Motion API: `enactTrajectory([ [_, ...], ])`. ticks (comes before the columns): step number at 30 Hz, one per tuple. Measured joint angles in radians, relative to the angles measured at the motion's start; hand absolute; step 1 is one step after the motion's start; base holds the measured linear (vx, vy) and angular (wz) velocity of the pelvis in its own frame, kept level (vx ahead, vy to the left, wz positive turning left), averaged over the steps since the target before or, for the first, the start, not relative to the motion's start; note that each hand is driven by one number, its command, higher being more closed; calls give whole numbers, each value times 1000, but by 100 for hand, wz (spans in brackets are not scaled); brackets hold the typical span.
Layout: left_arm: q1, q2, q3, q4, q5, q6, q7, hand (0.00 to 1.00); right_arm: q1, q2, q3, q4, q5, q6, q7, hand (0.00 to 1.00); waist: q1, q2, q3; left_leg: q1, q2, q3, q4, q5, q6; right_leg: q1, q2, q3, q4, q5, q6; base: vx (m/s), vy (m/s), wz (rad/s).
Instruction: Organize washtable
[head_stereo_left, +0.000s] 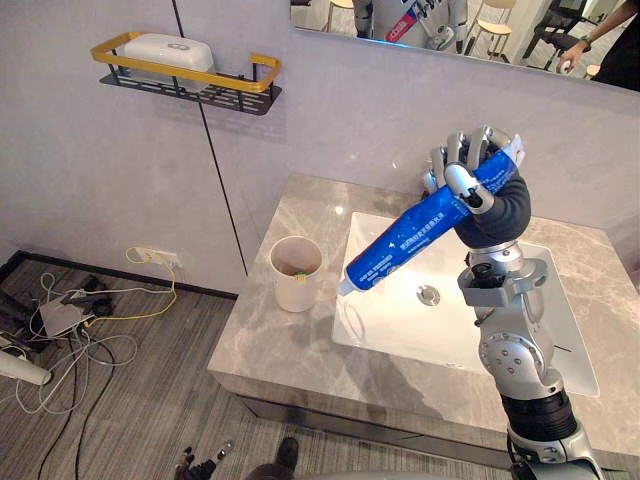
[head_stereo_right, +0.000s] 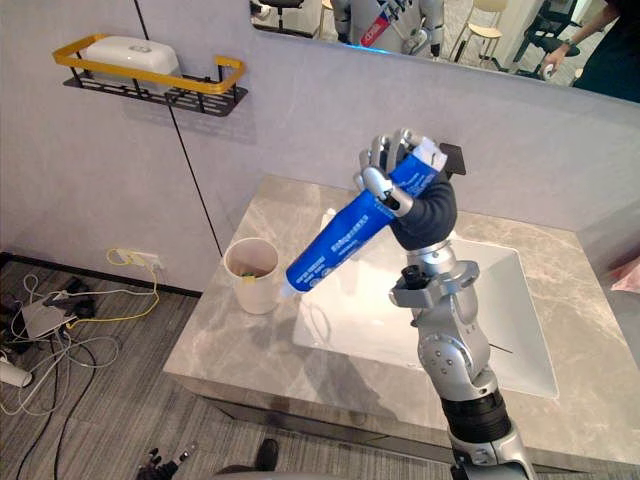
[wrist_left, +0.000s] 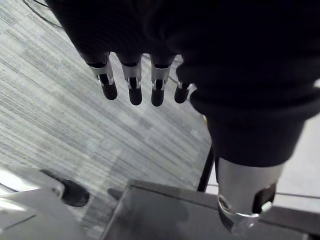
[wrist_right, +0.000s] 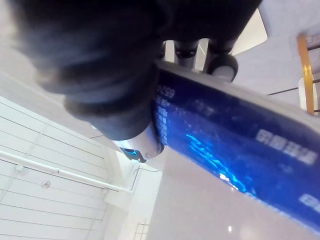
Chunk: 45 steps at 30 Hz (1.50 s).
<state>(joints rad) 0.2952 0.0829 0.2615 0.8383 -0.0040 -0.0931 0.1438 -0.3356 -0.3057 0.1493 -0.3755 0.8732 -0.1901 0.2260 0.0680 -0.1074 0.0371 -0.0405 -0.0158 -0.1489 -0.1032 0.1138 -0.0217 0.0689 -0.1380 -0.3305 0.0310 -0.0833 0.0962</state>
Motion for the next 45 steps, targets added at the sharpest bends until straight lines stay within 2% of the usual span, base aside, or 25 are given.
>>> enactTrajectory([
  [2, -10, 7, -16, 16, 1, 0, -11, 0, -18, -5, 10, 10, -16, -1, -10, 100, 1, -3, 1, -3, 1, -2, 0, 1, -1, 0, 1, 0, 0, 1, -1, -32, -9, 2],
  [7, -40, 41, -54, 45, 18, 0, -14, 0, -93, -16, 34, 67, -98, 0, -34, 100, 3, -30, 4, -21, 3, -16, 0, 5, -6, -5, 6, -12, -5, 4, -4, -18, -12, 7],
  [11, -41, 50, -70, 47, 21, -1, -18, 0, -155, -18, 37, 106, -131, -1, -64, 100, 3, -35, 5, -29, 3, -24, 0, 5, -7, -4, 10, -21, -15, 5, -5, 6, -12, 7],
  [15, -46, 55, -76, 59, 38, 0, -33, 0, -195, -20, 37, 137, -141, -2, -93, 100, 5, -35, 5, -32, 6, -29, 2, 5, -7, -4, 15, -27, -18, 5, -6, 15, -16, 4],
  [27, -62, 60, -104, 66, 55, -1, -37, 0, -262, -54, 39, 169, -231, -2, -105, 100, 7, -20, 21, -32, 11, -40, 1, 7, -11, 1, 21, -35, -20, 3, -9, -11, -1, 1],
  [31, -63, 61, -106, 68, 56, -1, -37, 0, -263, -54, 75, 192, -267, -1, -106, 100, 8, -21, 33, -34, 14, -42, 0, 7, -11, 1, 24, -38, -20, 3, -9, -19, -2, 1],
  [35, -83, 61, -116, 90, 56, -1, -38, 0, -263, -53, 92, 200, -297, 1, -104, 100, 26, -19, 38, -35, 15, -43, 1, 7, -11, 1, 26, -39, -20, 2, -10, 0, 0, 0],
  [45, -83, 66, -146, 90, 56, -1, -37, 0, -263, -9, 114, 238, -336, 2, -119, 100, 30, -19, 39, -40, 15, -51, 4, 8, -13, 0, 27, -49, -21, 1, -11, 3, -2, 3],
])
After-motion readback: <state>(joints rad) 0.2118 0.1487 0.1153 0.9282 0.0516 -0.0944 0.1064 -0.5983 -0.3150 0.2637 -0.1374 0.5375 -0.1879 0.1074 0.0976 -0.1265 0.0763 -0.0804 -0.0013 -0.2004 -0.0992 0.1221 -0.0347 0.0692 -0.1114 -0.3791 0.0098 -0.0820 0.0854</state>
